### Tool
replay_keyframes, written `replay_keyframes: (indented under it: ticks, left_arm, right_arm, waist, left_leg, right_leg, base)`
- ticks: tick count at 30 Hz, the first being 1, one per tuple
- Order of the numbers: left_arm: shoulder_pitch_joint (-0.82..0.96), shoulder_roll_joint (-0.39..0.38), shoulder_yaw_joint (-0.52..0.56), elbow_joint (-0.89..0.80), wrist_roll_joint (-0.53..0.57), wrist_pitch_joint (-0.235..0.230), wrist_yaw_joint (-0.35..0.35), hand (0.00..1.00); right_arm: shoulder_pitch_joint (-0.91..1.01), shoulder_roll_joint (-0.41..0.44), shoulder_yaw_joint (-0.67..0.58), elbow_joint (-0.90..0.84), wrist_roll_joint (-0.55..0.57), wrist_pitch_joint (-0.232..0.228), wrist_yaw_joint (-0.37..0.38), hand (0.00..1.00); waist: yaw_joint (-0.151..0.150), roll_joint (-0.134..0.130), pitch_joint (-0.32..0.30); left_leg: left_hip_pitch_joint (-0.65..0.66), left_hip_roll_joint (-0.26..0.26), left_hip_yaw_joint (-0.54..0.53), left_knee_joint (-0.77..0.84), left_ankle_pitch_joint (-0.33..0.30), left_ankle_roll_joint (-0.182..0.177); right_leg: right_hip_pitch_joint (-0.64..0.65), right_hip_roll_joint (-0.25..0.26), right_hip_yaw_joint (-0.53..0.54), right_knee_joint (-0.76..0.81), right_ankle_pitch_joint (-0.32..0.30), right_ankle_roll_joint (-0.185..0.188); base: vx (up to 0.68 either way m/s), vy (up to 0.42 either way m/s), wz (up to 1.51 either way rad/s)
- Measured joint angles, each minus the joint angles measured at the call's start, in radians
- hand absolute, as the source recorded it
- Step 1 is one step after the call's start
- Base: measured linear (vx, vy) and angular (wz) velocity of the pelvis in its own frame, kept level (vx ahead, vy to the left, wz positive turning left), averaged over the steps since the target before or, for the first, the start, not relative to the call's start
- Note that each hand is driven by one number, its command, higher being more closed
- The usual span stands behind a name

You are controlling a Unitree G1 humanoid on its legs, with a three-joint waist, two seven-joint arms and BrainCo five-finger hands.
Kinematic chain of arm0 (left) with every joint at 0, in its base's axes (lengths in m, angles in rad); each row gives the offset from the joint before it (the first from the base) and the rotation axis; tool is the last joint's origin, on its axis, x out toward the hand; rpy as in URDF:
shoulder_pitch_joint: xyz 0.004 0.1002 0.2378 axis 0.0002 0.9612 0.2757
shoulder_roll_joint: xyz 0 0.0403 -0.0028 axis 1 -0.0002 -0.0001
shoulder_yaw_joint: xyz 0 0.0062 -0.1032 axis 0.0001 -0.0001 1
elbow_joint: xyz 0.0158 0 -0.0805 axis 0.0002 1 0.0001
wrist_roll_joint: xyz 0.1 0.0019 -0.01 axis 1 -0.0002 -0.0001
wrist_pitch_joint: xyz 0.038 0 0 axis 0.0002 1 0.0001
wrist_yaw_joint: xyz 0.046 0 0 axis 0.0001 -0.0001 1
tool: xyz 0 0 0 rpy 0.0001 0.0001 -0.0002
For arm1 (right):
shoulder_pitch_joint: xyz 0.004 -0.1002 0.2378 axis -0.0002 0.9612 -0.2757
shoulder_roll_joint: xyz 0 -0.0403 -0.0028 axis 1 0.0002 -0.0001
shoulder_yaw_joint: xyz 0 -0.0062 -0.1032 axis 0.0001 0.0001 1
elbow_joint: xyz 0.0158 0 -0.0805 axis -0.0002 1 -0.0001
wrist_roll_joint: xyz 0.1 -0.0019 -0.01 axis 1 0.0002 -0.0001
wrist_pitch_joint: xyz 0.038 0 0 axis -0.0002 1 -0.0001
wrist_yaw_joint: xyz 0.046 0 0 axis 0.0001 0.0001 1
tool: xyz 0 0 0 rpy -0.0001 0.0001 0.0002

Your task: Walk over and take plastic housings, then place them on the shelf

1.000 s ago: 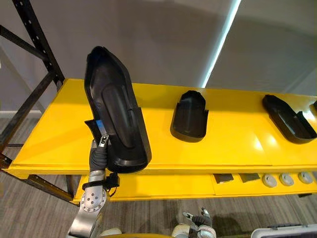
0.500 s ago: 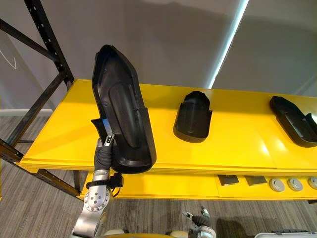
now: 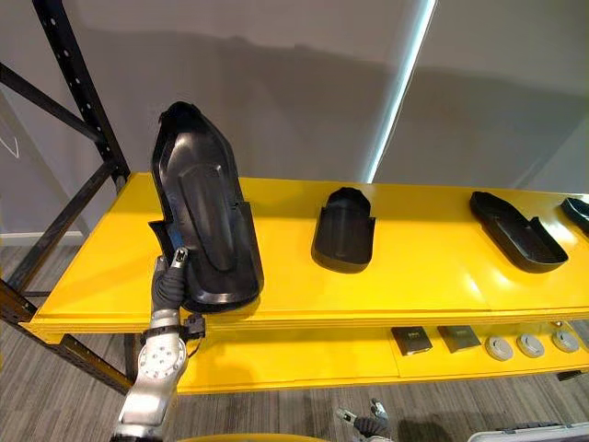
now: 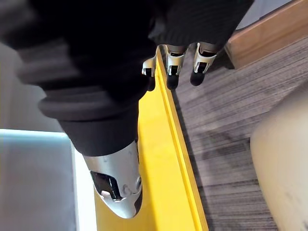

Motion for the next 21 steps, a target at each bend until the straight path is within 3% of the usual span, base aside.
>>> replay_keyframes:
  ticks: [5, 10, 21]
  left_arm:
    - [-0.105, 0.075, 0.032, 0.14, 0.021, 0.031, 0.0, 1.0]
    - [-0.174, 0.13, 0.054, 0.262, 0.02, 0.058, -0.001, 1.0]
    - [-0.283, 0.179, 0.061, 0.399, 0.031, 0.098, -0.004, 1.0]
  right_arm:
    - [-0.001, -0.003, 0.0, 0.0, -0.021, 0.002, 0.017, 0.0]
    - [-0.012, -0.006, -0.001, -0.004, -0.032, 0.002, 0.023, 0.0]
    - [-0.017, -0.007, -0.008, -0.006, -0.042, 0.003, 0.04, 0.0]
  waist:
    - [-0.003, 0.003, -0.006]
    - [-0.026, 0.008, -0.015]
    - [-0.026, 0.018, -0.001]
  left_leg:
    - [0.054, -0.016, 0.024, -0.126, 0.075, -0.008]
    - [0.067, -0.035, 0.029, -0.222, 0.151, 0.001]
    - [0.044, -0.047, 0.042, -0.268, 0.186, 0.002]
  right_leg:
    - [-0.008, 0.003, 0.012, -0.012, 0.017, -0.002]
    - [-0.052, 0.003, 0.02, -0.012, 0.028, 0.003]
    - [-0.084, 0.001, 0.035, -0.045, 0.047, 0.004]
  base:
    - [0.01, -0.013, -0.1]
    - [0.0, -0.003, -0.03]
    - [-0.05, -0.004, -0.04]
